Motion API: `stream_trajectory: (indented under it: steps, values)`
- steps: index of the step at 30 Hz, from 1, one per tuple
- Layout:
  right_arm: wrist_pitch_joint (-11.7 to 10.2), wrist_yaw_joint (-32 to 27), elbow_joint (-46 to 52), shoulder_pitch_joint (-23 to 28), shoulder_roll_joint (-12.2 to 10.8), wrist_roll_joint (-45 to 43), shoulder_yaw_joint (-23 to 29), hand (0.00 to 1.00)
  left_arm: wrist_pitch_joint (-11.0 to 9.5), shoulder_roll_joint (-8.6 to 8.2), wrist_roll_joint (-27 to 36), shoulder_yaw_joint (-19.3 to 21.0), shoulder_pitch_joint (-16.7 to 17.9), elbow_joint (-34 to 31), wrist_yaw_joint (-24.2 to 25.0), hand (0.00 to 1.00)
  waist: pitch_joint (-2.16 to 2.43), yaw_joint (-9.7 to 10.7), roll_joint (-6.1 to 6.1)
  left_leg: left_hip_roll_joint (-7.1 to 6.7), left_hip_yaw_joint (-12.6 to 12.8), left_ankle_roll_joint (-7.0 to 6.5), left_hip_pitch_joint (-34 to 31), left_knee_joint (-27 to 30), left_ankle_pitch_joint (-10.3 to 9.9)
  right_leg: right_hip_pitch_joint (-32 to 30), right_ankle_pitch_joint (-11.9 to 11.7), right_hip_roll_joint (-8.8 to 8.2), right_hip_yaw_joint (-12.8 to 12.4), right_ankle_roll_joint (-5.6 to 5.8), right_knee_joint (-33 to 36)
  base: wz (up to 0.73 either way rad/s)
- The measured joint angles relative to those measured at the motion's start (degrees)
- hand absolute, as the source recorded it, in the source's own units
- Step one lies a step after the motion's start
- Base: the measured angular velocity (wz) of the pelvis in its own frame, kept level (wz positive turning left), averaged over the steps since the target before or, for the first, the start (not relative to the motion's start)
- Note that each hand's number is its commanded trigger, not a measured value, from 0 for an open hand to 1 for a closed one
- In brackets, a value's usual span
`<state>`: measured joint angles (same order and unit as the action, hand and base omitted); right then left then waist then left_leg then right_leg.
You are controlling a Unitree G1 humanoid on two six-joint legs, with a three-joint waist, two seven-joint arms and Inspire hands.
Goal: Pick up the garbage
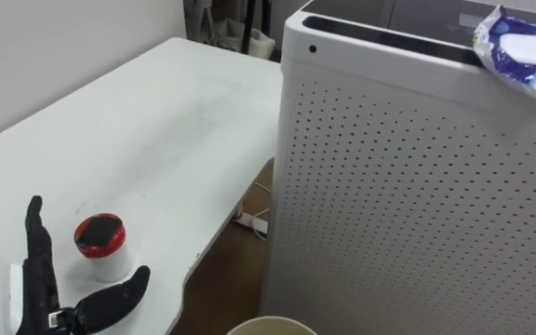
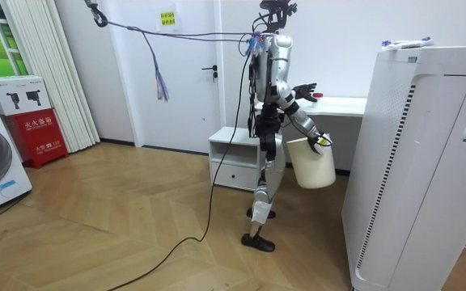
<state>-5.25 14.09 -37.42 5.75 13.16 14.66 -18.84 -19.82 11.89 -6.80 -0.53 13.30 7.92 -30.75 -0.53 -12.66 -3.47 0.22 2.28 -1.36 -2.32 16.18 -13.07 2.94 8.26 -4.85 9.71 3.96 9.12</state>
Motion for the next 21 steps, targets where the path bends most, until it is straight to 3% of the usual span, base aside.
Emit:
stream_trajectory:
  steps: [8, 14, 18, 21]
  values:
    - [0.0, 0.31, -0.01, -0.01, -0.86, 0.45, -0.25, 1.0, -0.02, 0.03, 4.35, -3.69, -0.07, 2.73, 0.1, 0.0, -0.83, 1.14, -0.21, 0.02, 0.17, 0.01, 0.06, -0.36, 0.01, -0.1, 0.0, 0.02, 0.05, 0.0, -0.21, 0.0]
    - [0.13, 0.34, 0.0, -0.07, -1.06, 0.46, -0.36, 1.0, -0.21, 0.36, 6.82, -4.09, -1.23, 3.47, 0.54, 0.0, -0.79, 1.23, -0.19, 0.07, 0.55, 0.01, 0.76, -0.79, 0.01, -0.03, 0.0, -0.07, 1.35, 0.0, -0.33, -0.03]
    - [0.23, 0.47, 0.0, -0.19, -1.17, 0.33, -0.35, 1.0, -0.1, 0.33, 7.58, -3.59, -1.7, 4.75, 1.87, 0.0, -0.31, 1.23, 0.39, 0.13, 0.82, 0.01, 1.6, -0.93, 0.01, 0.36, 0.0, -0.06, 1.42, 0.0, -0.27, -0.09]
    - [0.23, 0.47, 0.0, -0.18, -1.37, 0.2, -0.29, 1.0, -0.07, 0.17, 9.32, -3.2, -1.74, 4.76, 3.22, 0.0, -0.32, 1.39, 0.76, 0.15, 0.82, 0.01, 1.76, -0.94, 0.0, 0.5, 0.0, -0.03, 1.44, 0.0, -0.31, -0.01]
